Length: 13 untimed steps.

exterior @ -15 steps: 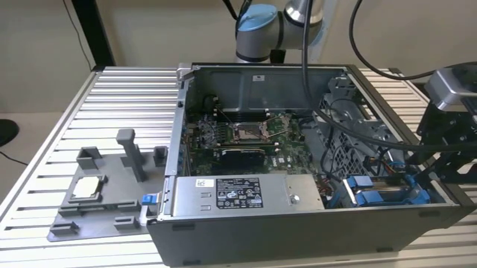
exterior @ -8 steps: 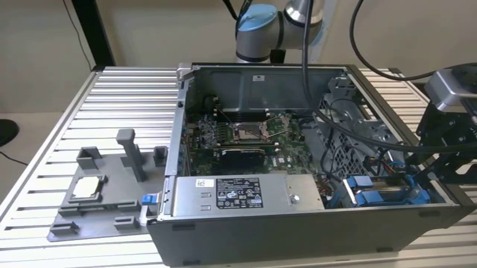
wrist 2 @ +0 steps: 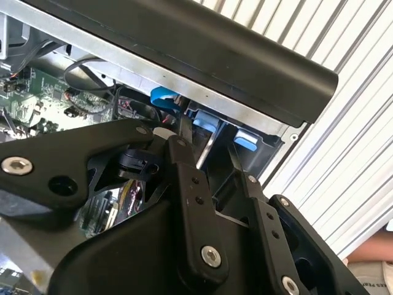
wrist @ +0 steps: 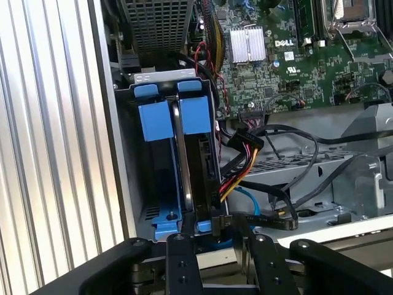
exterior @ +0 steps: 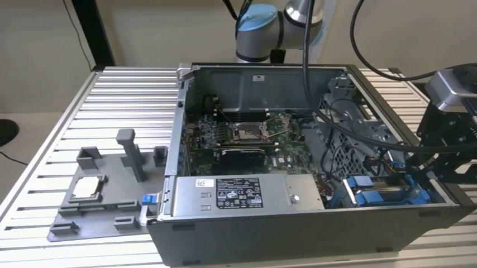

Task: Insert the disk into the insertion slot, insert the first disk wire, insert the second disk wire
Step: 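Insert the second disk wire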

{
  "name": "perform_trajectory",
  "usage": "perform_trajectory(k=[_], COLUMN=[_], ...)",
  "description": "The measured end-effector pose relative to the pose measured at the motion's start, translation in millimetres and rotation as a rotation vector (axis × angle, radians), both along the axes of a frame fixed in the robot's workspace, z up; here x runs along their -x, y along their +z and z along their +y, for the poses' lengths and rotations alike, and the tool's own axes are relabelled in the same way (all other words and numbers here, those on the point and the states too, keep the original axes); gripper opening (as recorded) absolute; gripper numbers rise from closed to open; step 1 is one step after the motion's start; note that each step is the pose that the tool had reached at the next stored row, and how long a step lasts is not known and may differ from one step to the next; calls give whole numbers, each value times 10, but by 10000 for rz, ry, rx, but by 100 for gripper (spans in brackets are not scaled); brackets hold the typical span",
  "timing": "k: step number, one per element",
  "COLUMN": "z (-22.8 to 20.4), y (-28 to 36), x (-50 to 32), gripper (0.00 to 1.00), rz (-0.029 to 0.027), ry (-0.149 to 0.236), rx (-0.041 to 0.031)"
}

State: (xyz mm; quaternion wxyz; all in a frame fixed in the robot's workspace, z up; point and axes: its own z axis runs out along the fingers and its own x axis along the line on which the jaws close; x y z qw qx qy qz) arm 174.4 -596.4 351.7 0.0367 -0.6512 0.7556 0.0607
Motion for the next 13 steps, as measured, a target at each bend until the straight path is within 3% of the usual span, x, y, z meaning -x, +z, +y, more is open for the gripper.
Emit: perform_trajectory(k=[13], z=[1], y=[-5], x=[0], gripper=[100], rz=[0], ry=[1], rx=[-23])
